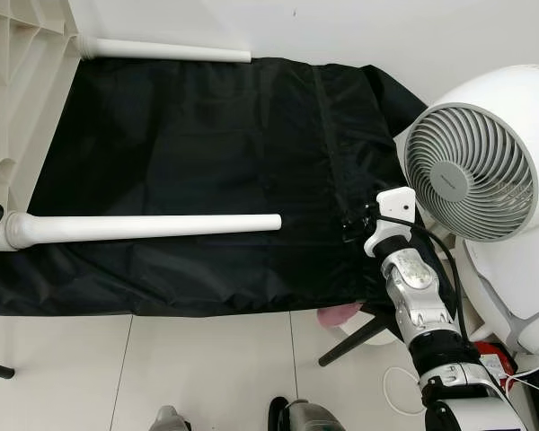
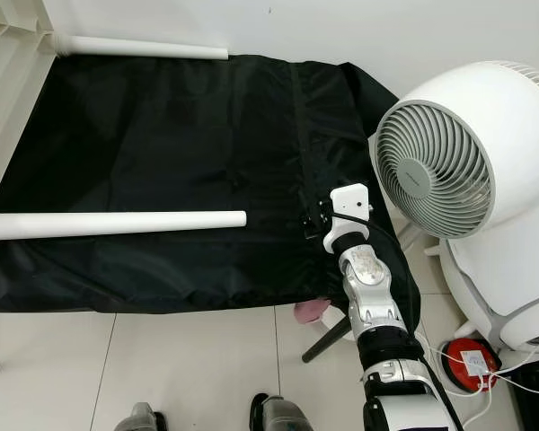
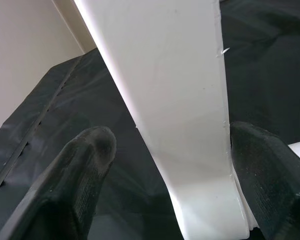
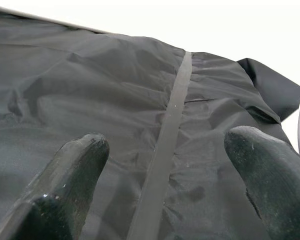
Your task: Building children table
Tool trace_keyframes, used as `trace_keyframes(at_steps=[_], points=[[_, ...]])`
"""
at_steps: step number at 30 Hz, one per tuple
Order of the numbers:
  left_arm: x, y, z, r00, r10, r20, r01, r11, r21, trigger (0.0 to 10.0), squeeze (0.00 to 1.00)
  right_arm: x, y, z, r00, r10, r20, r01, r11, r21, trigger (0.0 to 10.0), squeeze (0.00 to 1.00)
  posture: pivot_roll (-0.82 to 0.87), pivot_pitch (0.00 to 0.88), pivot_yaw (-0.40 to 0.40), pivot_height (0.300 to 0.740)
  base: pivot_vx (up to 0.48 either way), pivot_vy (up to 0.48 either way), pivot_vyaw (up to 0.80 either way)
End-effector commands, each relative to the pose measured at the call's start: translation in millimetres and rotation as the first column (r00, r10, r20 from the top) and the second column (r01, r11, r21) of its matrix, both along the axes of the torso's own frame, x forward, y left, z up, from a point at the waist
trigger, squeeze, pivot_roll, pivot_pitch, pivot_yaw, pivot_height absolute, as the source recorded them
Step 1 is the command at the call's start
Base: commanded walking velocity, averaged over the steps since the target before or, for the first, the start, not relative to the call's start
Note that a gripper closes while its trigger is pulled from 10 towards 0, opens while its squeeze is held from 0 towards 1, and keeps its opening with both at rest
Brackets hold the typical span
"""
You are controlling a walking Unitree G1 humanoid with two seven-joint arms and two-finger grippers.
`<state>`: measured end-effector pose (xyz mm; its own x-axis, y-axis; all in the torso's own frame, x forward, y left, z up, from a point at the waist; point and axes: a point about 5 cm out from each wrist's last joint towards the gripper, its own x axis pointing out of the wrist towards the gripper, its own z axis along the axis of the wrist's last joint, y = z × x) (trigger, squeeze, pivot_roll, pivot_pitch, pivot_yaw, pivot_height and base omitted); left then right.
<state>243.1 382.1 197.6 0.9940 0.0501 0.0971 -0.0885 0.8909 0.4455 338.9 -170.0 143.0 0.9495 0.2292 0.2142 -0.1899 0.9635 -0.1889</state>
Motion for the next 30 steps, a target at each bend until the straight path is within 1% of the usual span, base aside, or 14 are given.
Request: trace_keyframes(at_steps=[1,9,11,16,21,23,25,28,29,30], points=[[-8.0,20.6,4,0.947,0.299,0.118,-0.296,0.954,-0.037,10.0,0.0,-2.5,-4.6,-2,1.0,-0.019,0.002,0.019,1.0,0.01,10.0,0.0,-0.02,0.129,-0.027,0.74,0.0,0.0,0.0],[-10.4,24.5,5,0.94,0.315,0.127,-0.315,0.949,-0.025,10.0,0.0,-1.3,-3.4,-1,1.0,-0.012,0.004,0.012,1.0,0.009,10.0,0.0,-0.02,0.129,-0.027,0.74,0.0,0.0,0.0],[-10.7,24.7,5,0.941,0.315,0.124,-0.316,0.949,-0.01,10.0,0.0,-1.0,-3.2,-1,1.0,-0.012,0.003,0.012,1.0,0.009,10.0,0.0,-0.01,0.127,-0.033,0.74,0.0,0.0,0.0],[-9.6,26.6,4,0.949,0.299,0.104,-0.304,0.952,0.041,10.0,0.0,-0.5,-1.9,-1,1.0,-0.008,0.002,0.008,1.0,0.009,10.0,0.0,-0.01,0.13,-0.033,0.74,0.0,0.0,0.0],[-6.3,24.3,5,0.954,0.28,0.105,-0.286,0.957,0.041,10.0,0.0,-0.4,-1.1,-1,1.0,-0.004,0.001,0.004,1.0,0.01,10.0,0.0,-0.01,0.13,-0.033,0.74,0.0,0.0,0.0],[-5.6,21.4,3,0.957,0.273,0.102,-0.277,0.96,0.031,10.0,0.0,-0.8,-0.9,-2,1.0,-0.004,0.001,0.004,1.0,0.01,10.0,0.0,-0.01,0.13,-0.033,0.74,0.0,0.0,0.0],[-4.3,13.9,1,0.963,0.251,0.101,-0.254,0.967,0.017,10.0,0.0,-1.6,-0.6,-3,1.0,0.001,0.0,-0.001,1.0,0.011,10.0,0.0,-0.02,0.13,-0.026,0.74,0.0,0.0,0.0],[-8.6,-8.9,-7,0.966,0.23,0.117,-0.226,0.973,-0.05,10.0,0.0,-3.2,-1.5,-4,1.0,0.003,-0.003,-0.003,1.0,0.008,10.0,0.0,-0.02,0.13,-0.021,0.74,0.0,0.0,0.0],[-8.6,-8.9,-7,0.966,0.23,0.117,-0.226,0.973,-0.05,10.0,0.0,-3.2,-1.5,-4,1.0,0.003,-0.003,-0.003,1.0,0.008,10.0,0.0,-0.02,0.13,-0.021,0.74,0.0,0.0,0.0],[-11.0,-18.9,-10,0.965,0.231,0.125,-0.223,0.972,-0.078,10.0,0.0,-3.3,-2.2,-4,1.0,0.002,-0.004,-0.002,1.0,0.008,10.0,0.0,-0.02,0.129,-0.023,0.74,0.0,0.0,0.0]])
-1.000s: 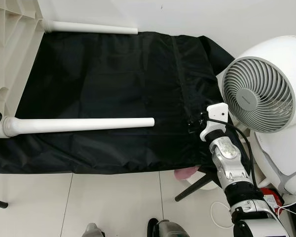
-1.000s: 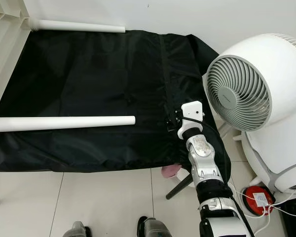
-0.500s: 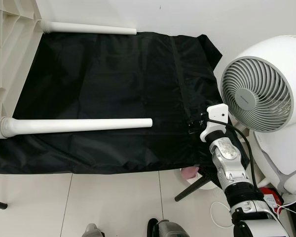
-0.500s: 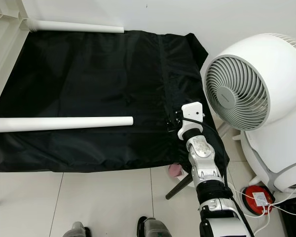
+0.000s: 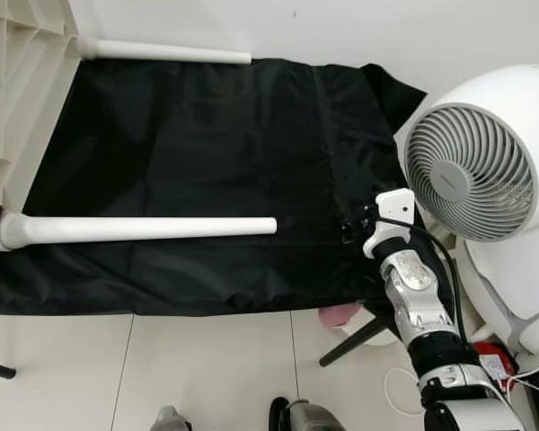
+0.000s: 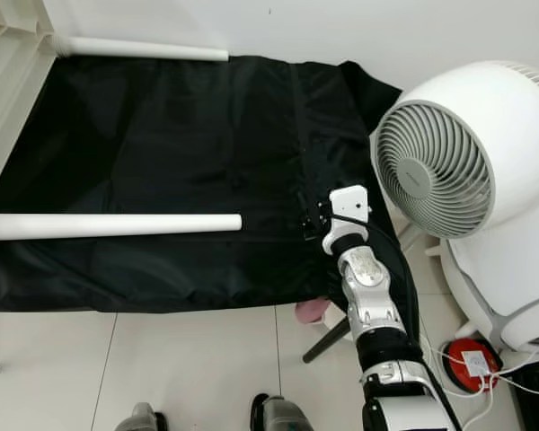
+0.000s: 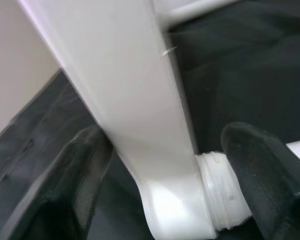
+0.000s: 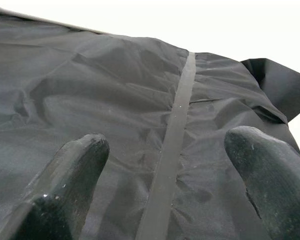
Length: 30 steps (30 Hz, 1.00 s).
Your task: Building children table
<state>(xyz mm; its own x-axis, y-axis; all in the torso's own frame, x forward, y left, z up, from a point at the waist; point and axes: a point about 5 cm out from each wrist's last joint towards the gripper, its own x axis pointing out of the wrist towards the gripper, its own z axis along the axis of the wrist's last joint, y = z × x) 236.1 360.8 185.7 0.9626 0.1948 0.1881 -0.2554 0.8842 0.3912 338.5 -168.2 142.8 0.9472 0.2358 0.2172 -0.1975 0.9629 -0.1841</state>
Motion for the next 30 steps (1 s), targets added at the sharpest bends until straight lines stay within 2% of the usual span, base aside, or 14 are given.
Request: trace_keyframes(at_steps=[1,2,3,6,7,9,14,17,22,23,24,25,28,30], points=[[-5.4,-3.6,1,0.995,0.09,0.042,-0.088,0.995,-0.04,10.0,0.0,-3.0,-4.4,-4,1.0,-0.008,-0.007,0.008,1.0,0.003,10.0,0.0,-0.02,0.129,-0.023,0.74,0.0,0.0,0.0],[-6.1,-12.2,-1,0.994,0.095,0.047,-0.092,0.994,-0.051,10.0,0.0,-2.8,-4.3,-4,1.0,-0.007,-0.009,0.007,1.0,0.003,10.0,0.0,-0.01,0.132,-0.028,0.74,0.0,0.0,0.0],[-6.1,-12.2,-1,0.994,0.095,0.047,-0.092,0.994,-0.051,10.0,0.0,-2.8,-4.3,-4,1.0,-0.007,-0.009,0.007,1.0,0.003,10.0,0.0,-0.01,0.132,-0.028,0.74,0.0,0.0,0.0],[-6.3,-27.5,-3,0.988,0.139,0.067,-0.133,0.987,-0.089,10.0,0.0,-1.7,0.5,-5,1.0,0.012,-0.015,-0.012,1.0,0.0,10.0,0.0,0.0,0.133,-0.036,0.74,0.0,0.0,0.0],[-6.3,-27.5,-3,0.988,0.139,0.067,-0.133,0.987,-0.089,10.0,0.0,-1.7,0.5,-5,1.0,0.012,-0.015,-0.012,1.0,0.0,10.0,0.0,0.0,0.133,-0.036,0.74,0.0,0.0,0.0],[-8.7,-33.5,-3,0.975,0.207,0.081,-0.198,0.974,-0.108,10.0,0.0,-0.3,4.9,-5,0.999,0.027,-0.017,-0.027,1.0,0.002,10.0,0.0,0.01,0.133,-0.043,0.74,0.0,0.0,0.0],[-13.7,-42.6,-8,0.963,0.257,0.08,-0.241,0.956,-0.165,10.0,0.0,0.8,10.0,-5,0.999,0.048,-0.021,-0.048,0.999,0.004,10.0,0.0,0.02,0.13,-0.055,0.74,0.0,0.0,0.0],[-11.9,-65.5,-21,0.98,0.193,0.038,-0.177,0.949,-0.26,10.0,0.0,1.3,13.7,-7,0.998,0.057,-0.032,-0.057,0.998,-0.004,10.0,0.0,0.02,0.127,-0.055,0.74,0.0,0.0,0.0],[-6.6,-80.7,-25,0.992,0.121,0.039,-0.104,0.948,-0.3,10.0,0.0,1.7,14.7,-8,0.999,0.029,-0.037,-0.03,0.999,-0.021,10.0,0.0,0.02,0.121,-0.055,0.74,0.0,0.0,0.0],[4.0,-101.2,-28,0.998,0.001,0.064,0.023,0.927,-0.374,10.0,0.0,1.4,15.8,-7,1.0,-0.007,-0.031,0.007,1.0,-0.027,10.0,0.0,0.01,0.115,-0.053,0.74,0.0,0.0,0.0],[8.8,-109.4,-30,0.997,-0.047,0.064,0.068,0.915,-0.397,10.0,0.0,0.9,16.5,-6,1.0,-0.022,-0.019,0.021,0.999,-0.033,10.0,0.0,0.0,0.11,-0.054,0.74,0.0,0.0,0.0],[8.8,-109.4,-30,0.997,-0.047,0.064,0.068,0.915,-0.397,10.0,0.0,0.9,16.5,-6,1.0,-0.022,-0.019,0.021,0.999,-0.033,10.0,0.0,0.0,0.11,-0.054,0.74,0.0,0.0,0.0],[24.3,-132.2,-33,0.985,-0.168,0.046,0.173,0.903,-0.394,10.0,0.0,-3.5,21.7,-3,1.0,0.002,0.011,-0.002,0.999,-0.038,10.0,0.0,-0.02,0.099,-0.044,0.74,0.0,0.0,0.0],[26.3,-134.7,-32,0.982,-0.182,0.045,0.185,0.902,-0.39,10.0,0.0,-4.4,21.4,-2,1.0,-0.003,0.013,0.003,0.999,-0.032,10.0,0.0,-0.03,0.098,-0.041,0.74,0.0,0.0,0.0]])
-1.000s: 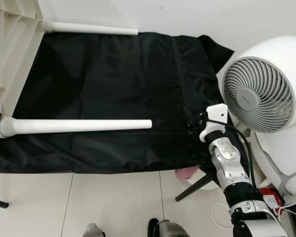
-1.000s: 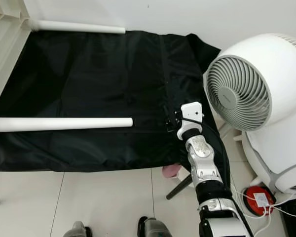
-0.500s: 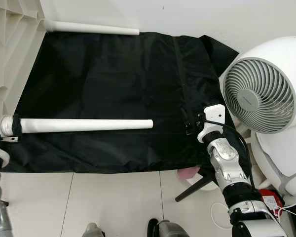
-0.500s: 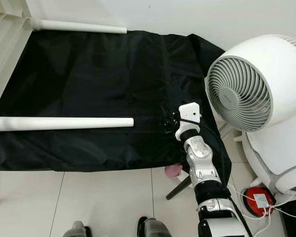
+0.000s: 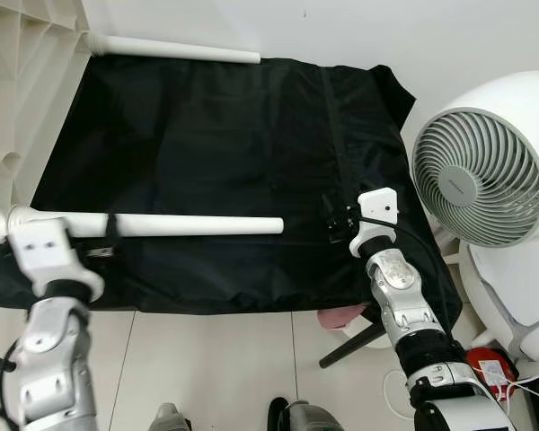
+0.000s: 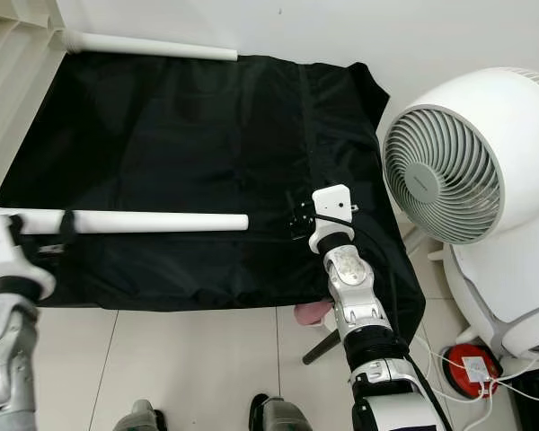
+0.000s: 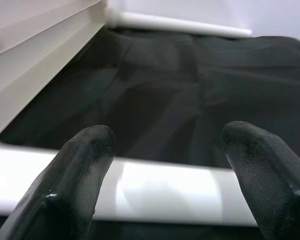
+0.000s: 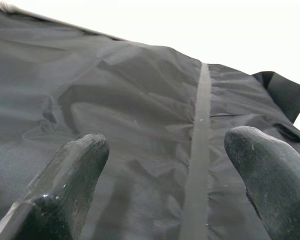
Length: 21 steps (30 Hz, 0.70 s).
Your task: Building children table
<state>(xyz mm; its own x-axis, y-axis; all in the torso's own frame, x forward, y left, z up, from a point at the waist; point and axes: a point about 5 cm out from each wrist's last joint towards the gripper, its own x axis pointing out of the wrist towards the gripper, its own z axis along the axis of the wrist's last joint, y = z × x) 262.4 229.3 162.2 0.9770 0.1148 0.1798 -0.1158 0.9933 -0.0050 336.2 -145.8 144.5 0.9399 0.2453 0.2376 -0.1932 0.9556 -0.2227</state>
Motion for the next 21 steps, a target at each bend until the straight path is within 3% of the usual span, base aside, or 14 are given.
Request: trace_keyframes(at_steps=[1,9,16,21], points=[[2.4,-4.2,-8,0.998,-0.051,-0.04,0.051,0.999,-0.014,10.0,0.0,-2.6,-1.5,-3,1.0,-0.01,-0.017,0.01,1.0,0.007,10.0,0.0,-0.03,0.096,-0.038,0.74,0.0,0.0,0.0],[18.9,-13.3,-15,0.994,-0.108,-0.015,0.105,0.988,-0.117,10.0,0.0,-8.4,-4.3,9,0.998,-0.024,0.051,0.022,0.999,0.043,10.0,0.0,-0.06,0.072,-0.023,0.74,0.0,0.0,0.0],[18.3,-23.3,-16,0.994,-0.105,-0.013,0.103,0.988,-0.116,10.0,0.0,-16.2,-4.4,4,0.997,-0.043,0.059,0.04,0.998,0.058,10.0,0.0,-0.05,0.061,0.001,0.74,0.0,0.0,0.0],[22.2,-31.8,-15,0.991,-0.133,0.0,0.132,0.985,-0.111,10.0,0.0,-17.3,6.7,0,0.998,-0.035,0.045,0.031,0.996,0.085,10.0,0.0,-0.04,0.065,-0.002,0.74,0.0,0.0,0.0]])
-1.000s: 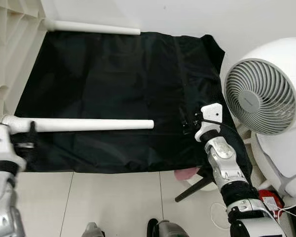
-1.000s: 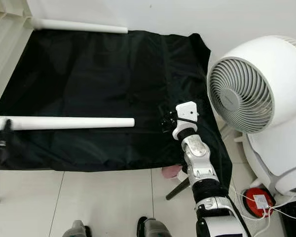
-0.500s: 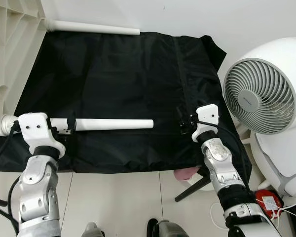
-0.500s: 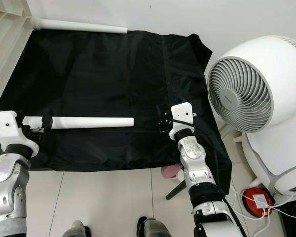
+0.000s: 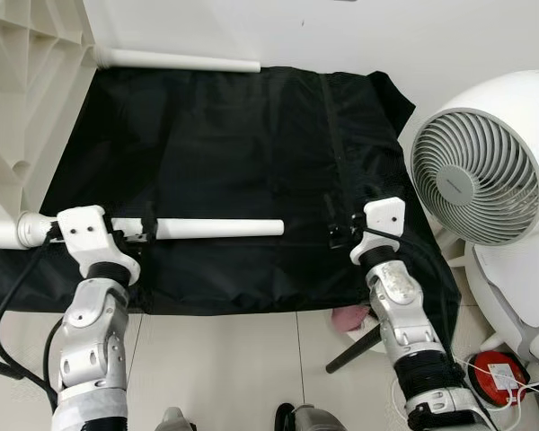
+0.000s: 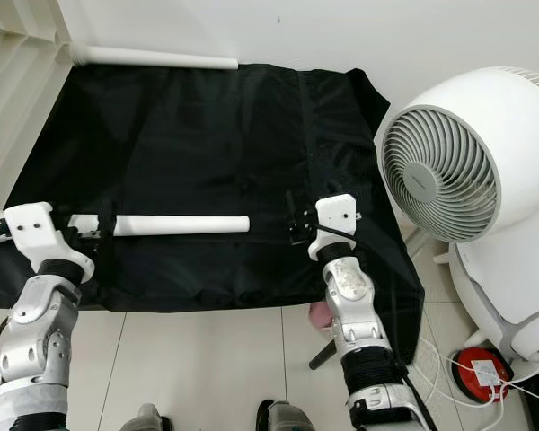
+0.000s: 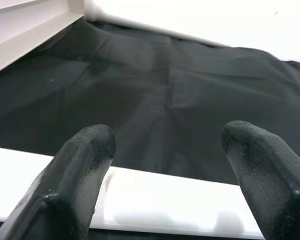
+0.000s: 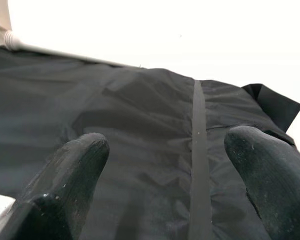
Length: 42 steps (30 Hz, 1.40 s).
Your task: Building children table
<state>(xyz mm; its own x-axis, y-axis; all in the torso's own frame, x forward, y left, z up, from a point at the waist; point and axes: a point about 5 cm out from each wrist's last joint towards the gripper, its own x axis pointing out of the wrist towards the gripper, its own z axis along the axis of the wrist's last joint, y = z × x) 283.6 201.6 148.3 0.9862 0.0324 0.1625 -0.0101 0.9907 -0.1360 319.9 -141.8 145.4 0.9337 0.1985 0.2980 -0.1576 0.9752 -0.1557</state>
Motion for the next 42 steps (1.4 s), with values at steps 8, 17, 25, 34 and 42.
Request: trace_keyframes(at_steps=[8,17,25,34,42], points=[[10.3,-8.5,0,0.998,-0.055,0.01,0.054,0.997,0.047,10.0,0.0,1.4,6.1,1,1.0,0.0,0.006,0.0,1.0,-0.01,10.0,0.0,-0.04,0.059,-0.001,0.74,0.0,0.0,0.0],[0.4,-19.1,-11,0.999,-0.044,-0.018,0.045,0.998,0.05,10.0,0.0,-5.0,4.1,-1,0.997,-0.073,0.002,0.073,0.997,0.003,10.0,0.0,-0.05,0.033,0.03,0.74,0.0,0.0,0.0],[3.2,-9.3,-9,0.999,-0.043,-0.03,0.045,0.997,0.07,10.0,0.0,-5.9,5.5,2,0.999,-0.041,0.017,0.042,0.998,-0.045,10.0,0.0,-0.08,0.018,0.104,0.74,0.0,0.0,0.0],[12.7,-7.8,-11,0.996,-0.08,-0.042,0.085,0.99,0.11,10.0,0.0,-0.8,6.8,-2,0.998,-0.064,-0.002,0.064,0.998,-0.019,10.0,0.0,-0.08,0.042,0.074,0.74,0.0,0.0,0.0],[13.0,-1.1,-12,0.998,-0.048,-0.04,0.052,0.994,0.1,10.0,0.0,-5.7,19.2,-5,0.999,-0.03,-0.015,0.03,0.999,0.013,10.0,0.0,-0.07,0.045,0.053,0.74,0.0,0.0,0.0]])
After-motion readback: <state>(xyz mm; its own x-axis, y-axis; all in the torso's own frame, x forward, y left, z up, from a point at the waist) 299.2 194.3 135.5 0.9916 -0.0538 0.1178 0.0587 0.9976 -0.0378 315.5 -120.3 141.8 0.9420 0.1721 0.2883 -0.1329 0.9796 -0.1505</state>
